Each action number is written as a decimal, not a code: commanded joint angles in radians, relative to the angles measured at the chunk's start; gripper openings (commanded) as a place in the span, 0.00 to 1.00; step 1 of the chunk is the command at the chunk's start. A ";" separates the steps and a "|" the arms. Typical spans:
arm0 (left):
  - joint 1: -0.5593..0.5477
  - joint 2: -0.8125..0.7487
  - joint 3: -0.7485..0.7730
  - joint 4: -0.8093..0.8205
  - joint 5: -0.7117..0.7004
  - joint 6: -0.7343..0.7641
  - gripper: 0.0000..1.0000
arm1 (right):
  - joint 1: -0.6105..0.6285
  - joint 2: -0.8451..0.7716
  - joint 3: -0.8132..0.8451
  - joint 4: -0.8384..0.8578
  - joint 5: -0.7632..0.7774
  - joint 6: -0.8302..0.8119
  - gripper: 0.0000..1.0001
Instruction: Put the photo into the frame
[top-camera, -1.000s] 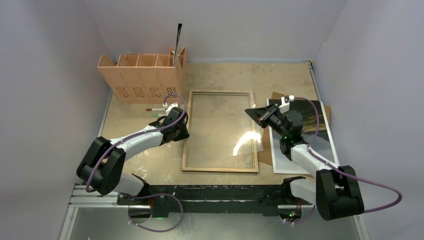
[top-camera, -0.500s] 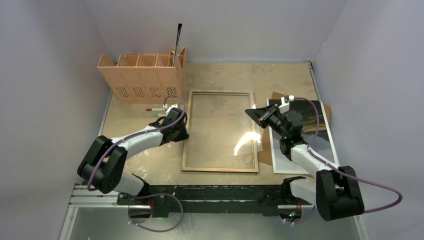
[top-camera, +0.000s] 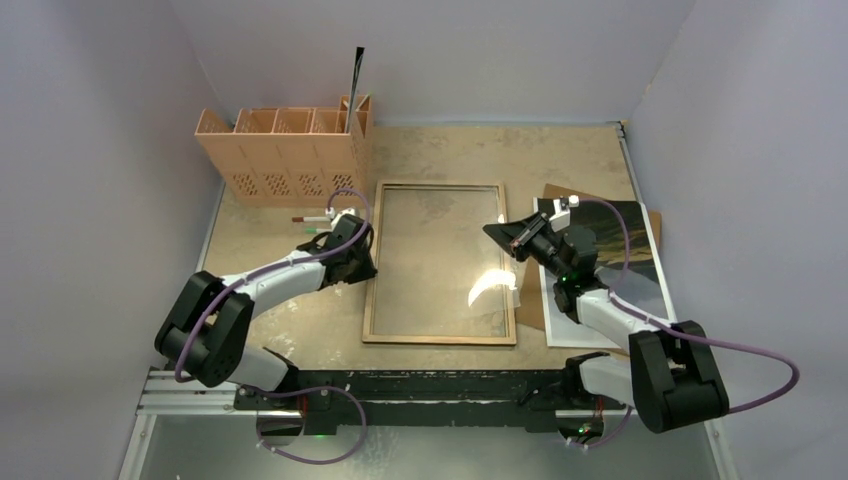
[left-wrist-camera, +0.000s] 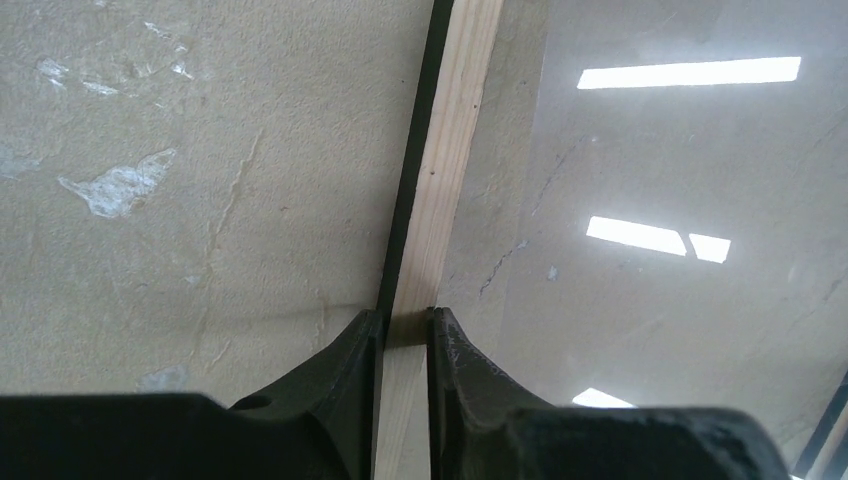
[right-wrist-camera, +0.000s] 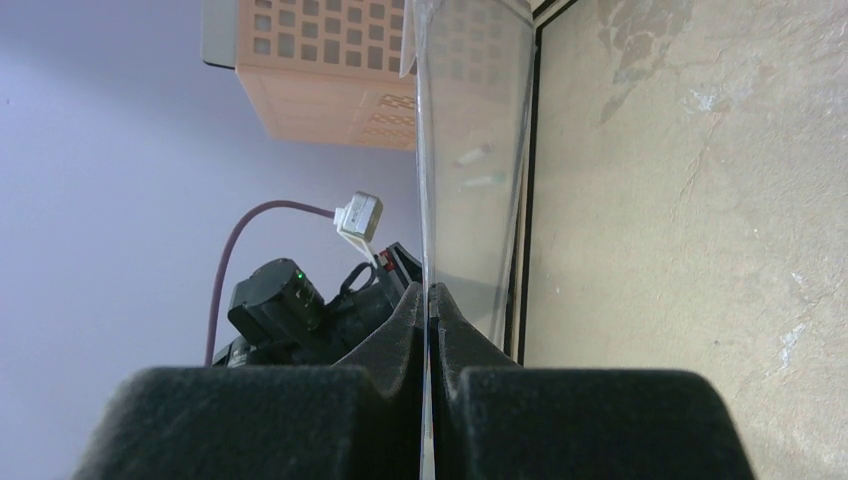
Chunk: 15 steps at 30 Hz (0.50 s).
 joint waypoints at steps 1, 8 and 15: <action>0.015 -0.032 0.052 -0.060 -0.012 -0.002 0.22 | 0.006 0.019 -0.004 0.119 0.030 0.024 0.00; 0.019 -0.055 0.070 -0.084 -0.017 -0.012 0.29 | 0.009 0.021 -0.014 0.163 0.032 0.033 0.00; 0.019 -0.092 0.093 -0.120 -0.057 -0.003 0.39 | 0.018 0.035 -0.017 0.198 0.031 0.034 0.00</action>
